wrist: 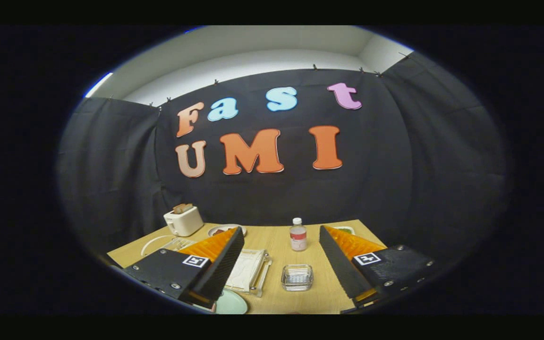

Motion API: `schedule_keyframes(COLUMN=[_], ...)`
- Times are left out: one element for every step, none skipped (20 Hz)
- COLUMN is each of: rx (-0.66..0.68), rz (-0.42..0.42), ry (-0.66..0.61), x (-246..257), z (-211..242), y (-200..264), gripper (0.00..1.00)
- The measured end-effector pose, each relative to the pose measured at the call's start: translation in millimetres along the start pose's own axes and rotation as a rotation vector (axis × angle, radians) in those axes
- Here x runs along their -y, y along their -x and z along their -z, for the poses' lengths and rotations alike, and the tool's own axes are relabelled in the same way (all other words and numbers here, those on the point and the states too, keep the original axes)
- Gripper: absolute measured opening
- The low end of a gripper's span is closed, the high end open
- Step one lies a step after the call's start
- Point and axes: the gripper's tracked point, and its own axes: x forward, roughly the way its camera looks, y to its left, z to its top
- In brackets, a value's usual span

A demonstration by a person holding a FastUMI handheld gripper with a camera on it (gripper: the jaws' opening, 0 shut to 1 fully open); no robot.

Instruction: Take the plate from the dish rack, then take the spoon from the basket and place it into the plate.

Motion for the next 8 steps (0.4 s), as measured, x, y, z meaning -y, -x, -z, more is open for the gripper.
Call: schedule_keyframes(rx=[0.032, 0.058, 0.082, 0.103, 0.119, 0.133, 0.146, 0.158], rz=[0.008, 0.014, 0.016, 0.018, 0.017, 0.019, 0.020, 0.020], ry=[0.007, 0.013, 0.020, 0.026, 0.033, 0.038, 0.042, 0.043], x=[0.4, 0.6, -0.1, -0.9, -0.8, -1.7, -2.2, -3.8], z=[-5.5, -10.1, -12.8, -16.1, -19.2, -21.3, -24.0, -26.9], y=[-1.3, -3.3, -3.7, -4.2, -4.2, -4.7, -5.4, -7.7], gripper=[0.97, 0.97, 0.97, 0.97, 0.98, 0.97, 0.97, 0.97])
